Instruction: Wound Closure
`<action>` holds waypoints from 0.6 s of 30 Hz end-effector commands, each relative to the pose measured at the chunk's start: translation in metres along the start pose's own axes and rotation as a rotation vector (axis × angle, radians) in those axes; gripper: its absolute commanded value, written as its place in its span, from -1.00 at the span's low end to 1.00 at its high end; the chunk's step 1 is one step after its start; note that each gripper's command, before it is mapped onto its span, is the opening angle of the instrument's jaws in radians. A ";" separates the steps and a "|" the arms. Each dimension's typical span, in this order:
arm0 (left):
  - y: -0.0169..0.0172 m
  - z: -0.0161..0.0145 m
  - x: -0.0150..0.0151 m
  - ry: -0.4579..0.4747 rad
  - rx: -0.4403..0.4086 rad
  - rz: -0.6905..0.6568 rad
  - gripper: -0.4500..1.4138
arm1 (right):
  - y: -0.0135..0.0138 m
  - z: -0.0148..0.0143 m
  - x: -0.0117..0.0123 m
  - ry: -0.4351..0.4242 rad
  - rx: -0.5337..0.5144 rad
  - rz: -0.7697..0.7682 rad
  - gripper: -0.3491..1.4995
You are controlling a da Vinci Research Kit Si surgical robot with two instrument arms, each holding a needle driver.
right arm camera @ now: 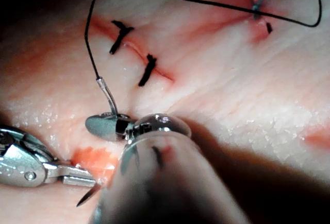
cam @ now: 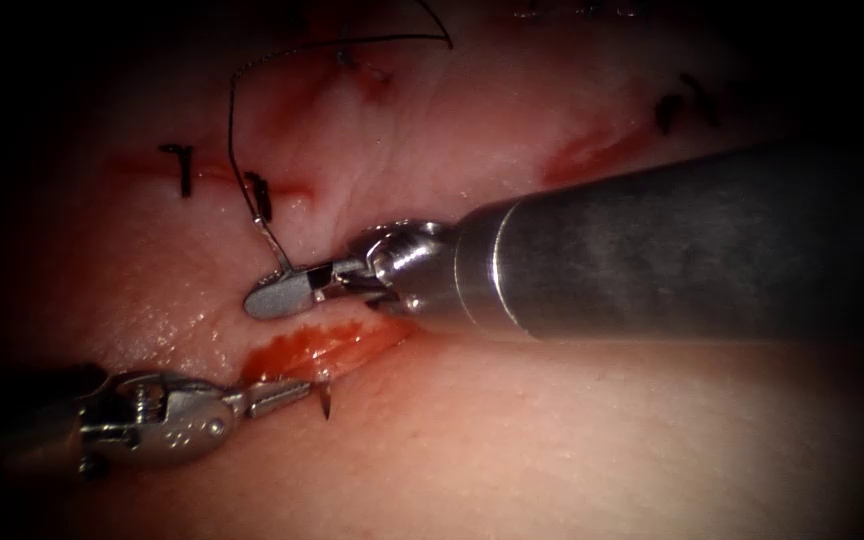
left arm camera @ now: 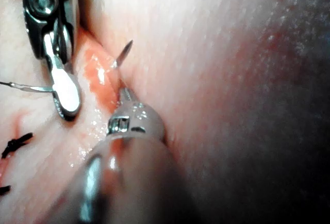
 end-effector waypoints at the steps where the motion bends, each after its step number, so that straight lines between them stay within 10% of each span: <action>1: 0.0000 0.0008 0.0000 0.000 -0.002 0.000 -0.84 | 0.0009 0.0012 0.0008 0.035 -0.012 -0.076 -0.31; 10: 0.0001 0.0008 0.0000 -0.003 -0.003 0.001 -0.82 | 0.0018 0.0011 0.0056 0.152 -0.150 -0.572 0.91; 18: 0.0002 0.0008 0.0000 -0.004 -0.006 -0.005 -0.80 | 0.0007 -0.0002 0.0098 0.172 -0.262 -0.823 0.91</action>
